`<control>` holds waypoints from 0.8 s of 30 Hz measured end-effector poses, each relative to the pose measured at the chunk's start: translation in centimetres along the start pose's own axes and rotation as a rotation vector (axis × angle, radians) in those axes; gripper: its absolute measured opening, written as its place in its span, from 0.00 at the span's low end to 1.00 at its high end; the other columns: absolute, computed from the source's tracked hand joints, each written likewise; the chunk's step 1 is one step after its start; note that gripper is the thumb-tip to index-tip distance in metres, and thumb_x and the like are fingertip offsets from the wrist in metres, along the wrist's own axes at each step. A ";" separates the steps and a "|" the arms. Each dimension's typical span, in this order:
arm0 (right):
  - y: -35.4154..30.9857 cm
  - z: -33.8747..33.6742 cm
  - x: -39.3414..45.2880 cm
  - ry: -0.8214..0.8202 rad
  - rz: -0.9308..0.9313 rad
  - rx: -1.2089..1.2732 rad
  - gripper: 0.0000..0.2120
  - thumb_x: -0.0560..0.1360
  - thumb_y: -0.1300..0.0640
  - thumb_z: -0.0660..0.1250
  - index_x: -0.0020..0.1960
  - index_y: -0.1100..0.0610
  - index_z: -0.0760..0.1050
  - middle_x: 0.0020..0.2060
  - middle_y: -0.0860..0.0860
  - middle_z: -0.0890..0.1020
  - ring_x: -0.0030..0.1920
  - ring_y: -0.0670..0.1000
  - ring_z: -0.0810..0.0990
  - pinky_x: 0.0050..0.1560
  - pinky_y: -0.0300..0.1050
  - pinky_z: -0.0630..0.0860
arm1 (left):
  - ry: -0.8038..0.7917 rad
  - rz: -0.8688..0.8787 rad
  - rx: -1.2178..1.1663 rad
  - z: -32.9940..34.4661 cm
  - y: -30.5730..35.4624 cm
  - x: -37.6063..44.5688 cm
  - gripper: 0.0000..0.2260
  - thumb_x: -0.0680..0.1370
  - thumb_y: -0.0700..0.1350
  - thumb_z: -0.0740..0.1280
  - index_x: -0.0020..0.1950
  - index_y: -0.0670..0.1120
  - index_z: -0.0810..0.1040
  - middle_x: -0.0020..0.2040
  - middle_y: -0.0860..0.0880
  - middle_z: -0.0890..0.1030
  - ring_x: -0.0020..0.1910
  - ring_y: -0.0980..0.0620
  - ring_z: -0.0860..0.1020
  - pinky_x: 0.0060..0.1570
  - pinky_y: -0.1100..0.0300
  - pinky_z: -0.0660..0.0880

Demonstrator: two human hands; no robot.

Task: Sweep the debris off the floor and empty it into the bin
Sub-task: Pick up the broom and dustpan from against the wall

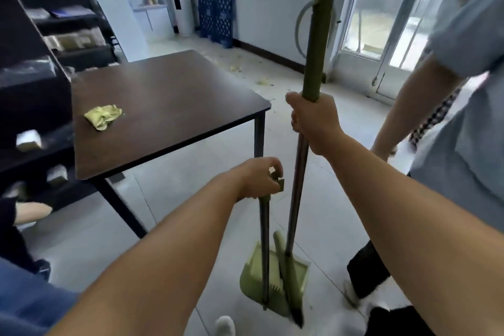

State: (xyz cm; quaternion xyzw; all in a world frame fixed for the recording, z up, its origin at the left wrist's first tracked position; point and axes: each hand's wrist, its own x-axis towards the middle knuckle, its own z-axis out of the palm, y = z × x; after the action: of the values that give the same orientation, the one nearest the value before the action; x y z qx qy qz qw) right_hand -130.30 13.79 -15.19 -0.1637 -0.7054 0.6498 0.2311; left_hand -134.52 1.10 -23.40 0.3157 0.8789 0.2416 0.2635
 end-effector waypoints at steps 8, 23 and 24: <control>-0.1 3.5 13.3 0.134 -0.008 -0.052 0.12 0.75 0.57 0.66 0.35 0.55 0.68 0.25 0.50 0.67 0.25 0.48 0.67 0.31 0.43 0.70 | -0.009 0.110 0.024 -7.7 -0.3 13.0 0.15 0.77 0.60 0.65 0.58 0.53 0.74 0.51 0.49 0.83 0.45 0.50 0.82 0.44 0.54 0.82; 1.5 -2.5 36.2 0.301 -0.033 0.021 0.10 0.76 0.57 0.66 0.38 0.56 0.70 0.23 0.48 0.67 0.24 0.46 0.67 0.29 0.39 0.70 | -0.033 0.240 0.025 -14.3 6.5 37.7 0.23 0.81 0.60 0.58 0.74 0.54 0.64 0.47 0.52 0.78 0.37 0.52 0.80 0.44 0.53 0.83; 1.9 -3.3 38.0 0.297 -0.031 0.014 0.10 0.76 0.56 0.66 0.38 0.56 0.70 0.23 0.48 0.68 0.24 0.46 0.67 0.29 0.39 0.70 | -0.040 0.241 0.026 -14.5 7.3 39.7 0.23 0.81 0.58 0.59 0.75 0.53 0.63 0.48 0.51 0.78 0.37 0.52 0.80 0.43 0.53 0.83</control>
State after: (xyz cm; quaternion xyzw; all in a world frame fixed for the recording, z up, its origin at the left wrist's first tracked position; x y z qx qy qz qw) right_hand -160.57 36.99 -12.58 -0.2454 -0.6613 0.6198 0.3441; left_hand -166.57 29.41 -20.66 0.4272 0.8324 0.2536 0.2458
